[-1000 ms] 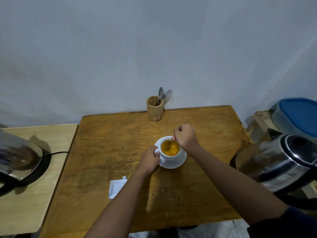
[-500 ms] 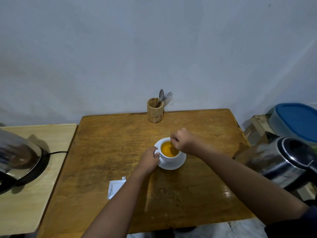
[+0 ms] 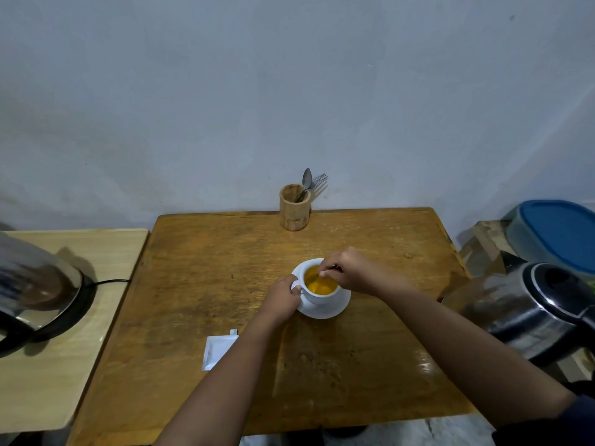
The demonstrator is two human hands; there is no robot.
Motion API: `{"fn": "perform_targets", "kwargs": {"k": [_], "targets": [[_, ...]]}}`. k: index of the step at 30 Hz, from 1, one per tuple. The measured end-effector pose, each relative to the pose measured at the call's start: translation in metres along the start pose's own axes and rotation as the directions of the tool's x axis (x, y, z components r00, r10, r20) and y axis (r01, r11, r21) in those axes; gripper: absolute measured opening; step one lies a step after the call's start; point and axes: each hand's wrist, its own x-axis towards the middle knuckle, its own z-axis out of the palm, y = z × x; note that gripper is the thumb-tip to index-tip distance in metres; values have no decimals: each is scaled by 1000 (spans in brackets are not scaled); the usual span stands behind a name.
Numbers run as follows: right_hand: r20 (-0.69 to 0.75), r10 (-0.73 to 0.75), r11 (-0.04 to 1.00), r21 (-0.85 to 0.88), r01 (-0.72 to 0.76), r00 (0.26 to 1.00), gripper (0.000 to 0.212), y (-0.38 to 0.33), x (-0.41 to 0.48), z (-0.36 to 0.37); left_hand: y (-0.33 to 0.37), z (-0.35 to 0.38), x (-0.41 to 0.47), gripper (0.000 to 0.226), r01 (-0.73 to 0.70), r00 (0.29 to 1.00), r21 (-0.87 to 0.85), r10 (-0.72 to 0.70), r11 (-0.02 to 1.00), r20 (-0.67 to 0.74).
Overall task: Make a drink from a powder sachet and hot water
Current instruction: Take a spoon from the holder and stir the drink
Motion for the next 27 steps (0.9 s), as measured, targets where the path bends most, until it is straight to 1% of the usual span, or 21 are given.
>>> {"fn": "perform_targets", "kwargs": {"k": [2, 4, 7, 10, 13, 15, 20, 27], "targets": [[8, -106, 991, -77, 106, 994, 22, 5, -4, 3, 0, 0, 0, 30, 0, 1000, 2, 0, 1000, -4], [21, -162, 979, -118, 164, 987, 22, 10, -8, 7, -1, 1, 1, 27, -2, 1000, -5, 2, 1000, -11], [76, -157, 965, -202, 169, 985, 21, 14, -9, 11, -1, 1, 1, 27, 3, 1000, -5, -3, 1000, -12], [117, -88, 961, -253, 115, 989, 26, 12, -9, 8, 0, 2, 0, 27, 3, 1000, -8, -4, 1000, -14], [140, -9, 966, -254, 45, 990, 28, 6, -9, 1, 0, 2, 0, 28, 6, 1000, -6, -6, 1000, -16], [145, 8, 968, -248, 29, 989, 29, 2, -9, -2, 1, 2, 1, 28, 22, 999, -18, -23, 1000, -23], [103, -18, 983, -178, 36, 995, 31, -2, -8, 3, 3, 2, 3, 25, 61, 998, -75, -63, 995, -15], [12, -63, 991, -114, 64, 998, 32, -2, -12, 13, 4, 2, 2, 27, 90, 995, -79, -92, 993, -26]]}}
